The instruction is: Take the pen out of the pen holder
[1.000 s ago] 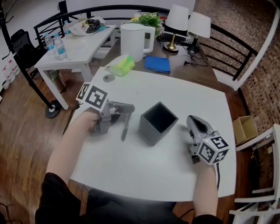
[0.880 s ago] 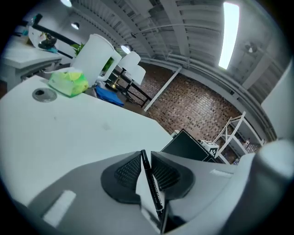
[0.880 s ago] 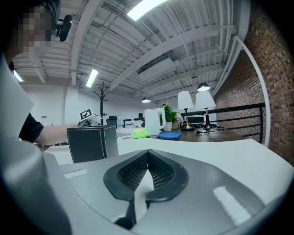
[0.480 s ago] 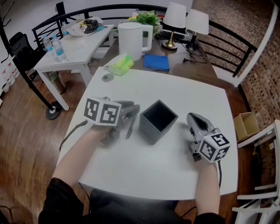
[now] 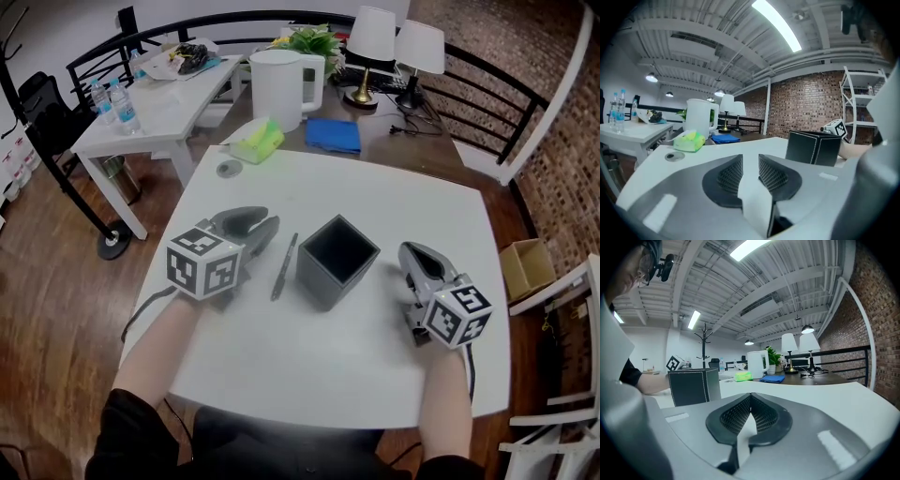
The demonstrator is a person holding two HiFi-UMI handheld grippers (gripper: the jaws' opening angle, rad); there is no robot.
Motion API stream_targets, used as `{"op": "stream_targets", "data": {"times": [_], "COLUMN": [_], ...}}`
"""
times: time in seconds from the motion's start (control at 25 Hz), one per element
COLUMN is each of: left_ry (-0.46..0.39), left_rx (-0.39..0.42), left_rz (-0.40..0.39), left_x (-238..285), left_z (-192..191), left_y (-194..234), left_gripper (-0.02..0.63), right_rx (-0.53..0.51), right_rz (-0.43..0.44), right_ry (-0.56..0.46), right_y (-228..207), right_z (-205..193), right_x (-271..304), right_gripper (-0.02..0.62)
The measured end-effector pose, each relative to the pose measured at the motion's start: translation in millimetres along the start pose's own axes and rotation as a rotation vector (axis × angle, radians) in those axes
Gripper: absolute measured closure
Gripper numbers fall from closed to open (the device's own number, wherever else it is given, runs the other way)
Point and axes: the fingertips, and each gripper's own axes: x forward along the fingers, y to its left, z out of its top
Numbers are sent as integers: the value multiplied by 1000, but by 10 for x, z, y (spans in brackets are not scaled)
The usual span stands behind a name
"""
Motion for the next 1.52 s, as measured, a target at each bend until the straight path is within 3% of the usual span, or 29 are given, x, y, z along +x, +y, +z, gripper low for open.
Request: {"op": "stream_targets", "data": {"times": [0.08, 0.24, 0.44, 0.64, 1.52], "left_ry": [-38, -78, -101, -95, -95], "left_rx": [24, -24, -46, 21, 25], "left_rz": [-6, 5, 77, 95, 81], "left_x": [-87, -209, -258, -255, -264], "left_z": [46, 43, 49, 18, 33], "left_y": [51, 180, 270, 184, 164], "left_gripper": [507, 552, 603, 604, 604], "right_rx": [0, -3, -9, -8, -6], "right_rz": [0, 1, -6, -16, -14], "right_ry": [0, -4, -28, -32, -32], "right_y": [1, 8, 6, -2, 5], "right_z": [9, 18, 55, 43, 59], "right_x": [2, 3, -36, -50, -36], "right_gripper": [581, 581, 581, 583, 583]}}
